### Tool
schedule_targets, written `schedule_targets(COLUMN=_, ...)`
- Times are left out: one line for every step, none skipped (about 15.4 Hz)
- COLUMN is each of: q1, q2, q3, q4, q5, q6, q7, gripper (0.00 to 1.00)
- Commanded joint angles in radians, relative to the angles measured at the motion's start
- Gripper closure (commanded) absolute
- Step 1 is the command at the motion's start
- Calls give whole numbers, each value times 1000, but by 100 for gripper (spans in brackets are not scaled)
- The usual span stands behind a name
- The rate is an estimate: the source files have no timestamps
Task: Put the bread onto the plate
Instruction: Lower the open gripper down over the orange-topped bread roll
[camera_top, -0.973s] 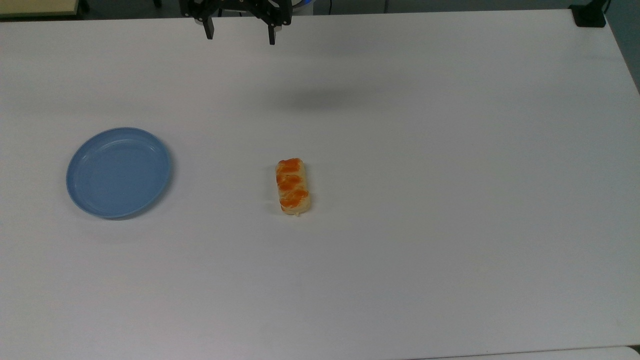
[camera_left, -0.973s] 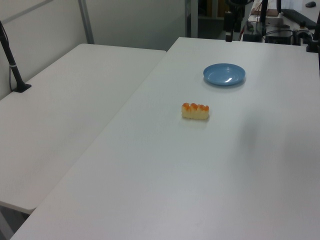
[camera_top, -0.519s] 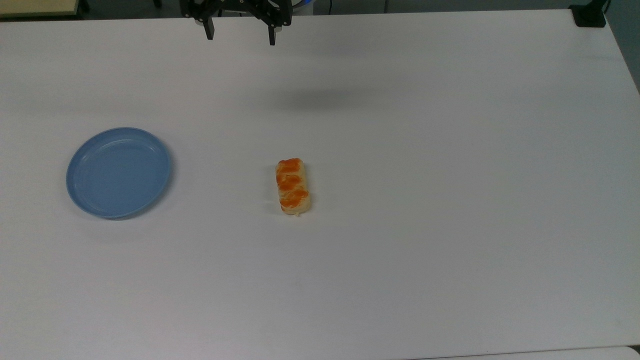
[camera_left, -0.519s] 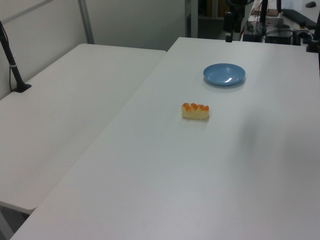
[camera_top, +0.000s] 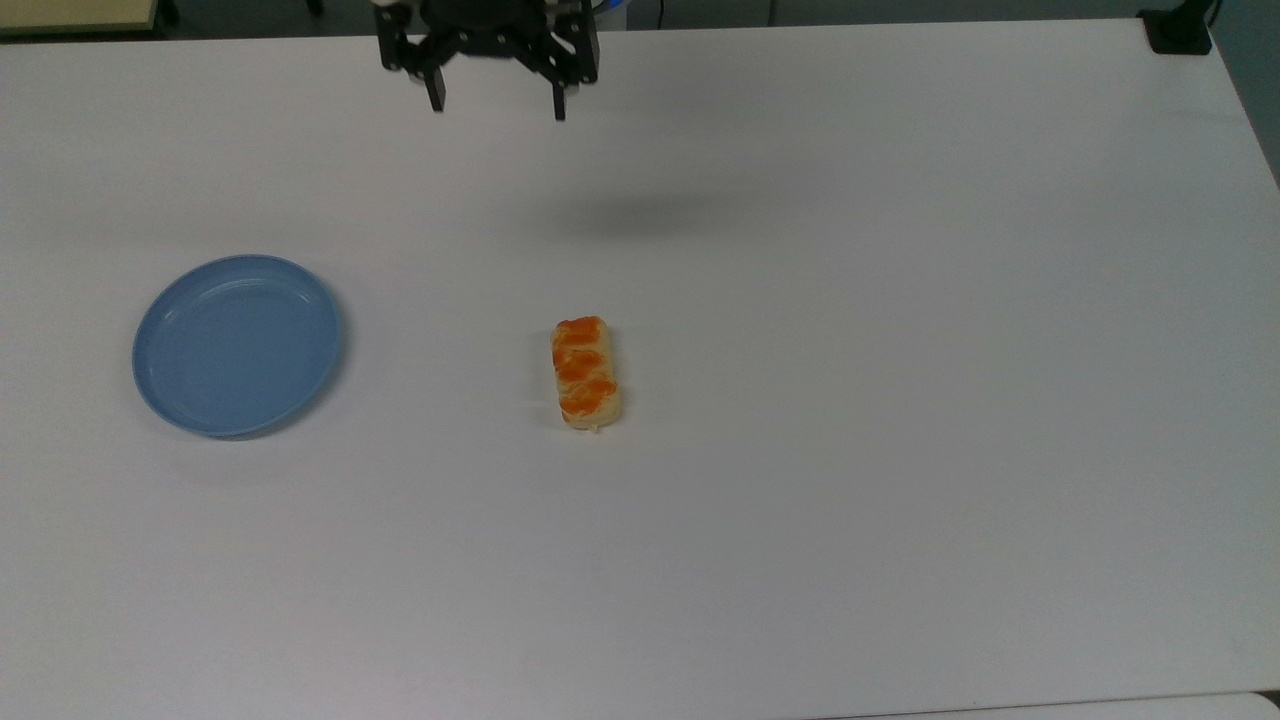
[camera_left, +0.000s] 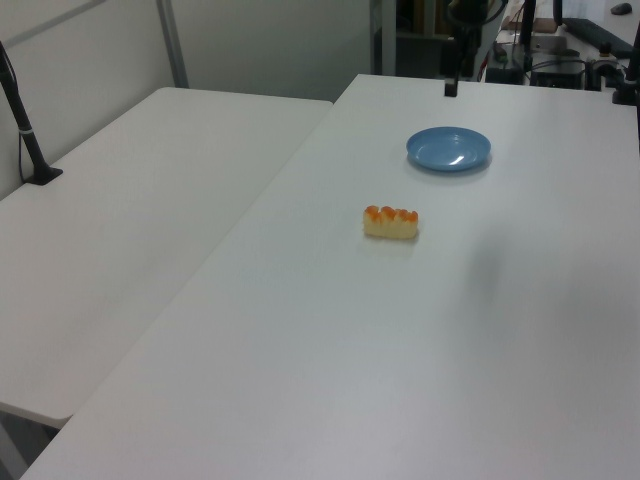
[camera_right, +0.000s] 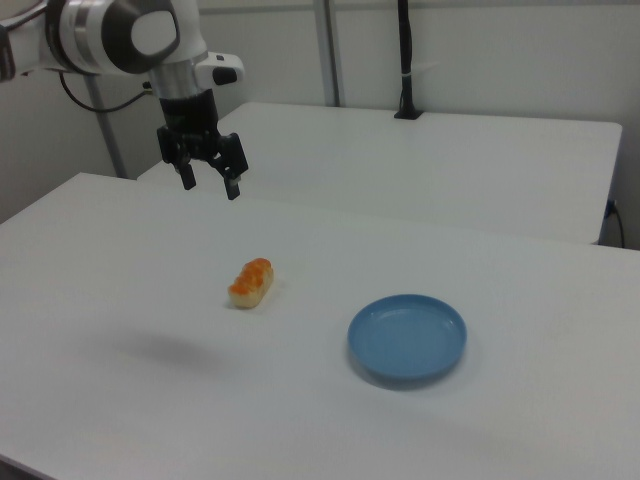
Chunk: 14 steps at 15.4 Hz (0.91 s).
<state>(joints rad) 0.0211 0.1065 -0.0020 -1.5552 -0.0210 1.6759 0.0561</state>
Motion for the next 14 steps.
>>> schedule_targets(q1=39, q2=76, q3=-4, q4=-9, q5=21, q6=108, q7=-7, gripper=0)
schedule_targets(q1=49, q2=102, q3=-4, q4=-9, q5=20, q6=135, q7=-9, gripper=0)
schedule_targets(q1=62, q2=125, q3=-4, q4=-9, q5=20, q6=160, q7=-9, gripper=0)
schedule_targets(q1=69, q2=146, q3=-4, q4=-9, q5=20, q6=177, q7=-9, gripper=0)
schedule_targets(q1=71, q2=171, q3=-4, q4=-11, q5=18, q6=194, q7=-9, gripper=0)
schedule_targets(q1=77, q2=198, q3=-4, q4=-9, q5=15, q6=215, q7=-9, gripper=0)
schedule_targets(q1=94, q2=229, q3=-4, q4=-8, q5=7, q6=240, q7=-9, gripper=0)
schedule_targets(q1=103, q2=255, q3=-4, q4=-8, q5=6, q6=263, q7=-9, gripper=0)
schedule_targets(q1=105, q2=278, q3=-6, q4=-6, q5=3, q6=277, q7=-7, gripper=0)
schedule_targets(q1=103, q2=297, q3=-6, q4=-5, q5=1, q6=287, q7=-7, gripper=0)
schedule_targets(q1=103, q2=312, q3=-6, q4=-3, q5=1, q6=300, q7=-7, gripper=0)
schedule_targets(q1=102, q2=324, q3=-6, q4=-3, q5=1, q6=315, q7=-7, gripper=0)
schedule_targets(q1=103, q2=343, q3=-6, q4=-2, q5=-3, q6=336, q7=-7, gripper=0)
schedule_targets(q1=103, q2=366, q3=-6, q4=0, q5=-11, q6=356, q7=-4, gripper=0)
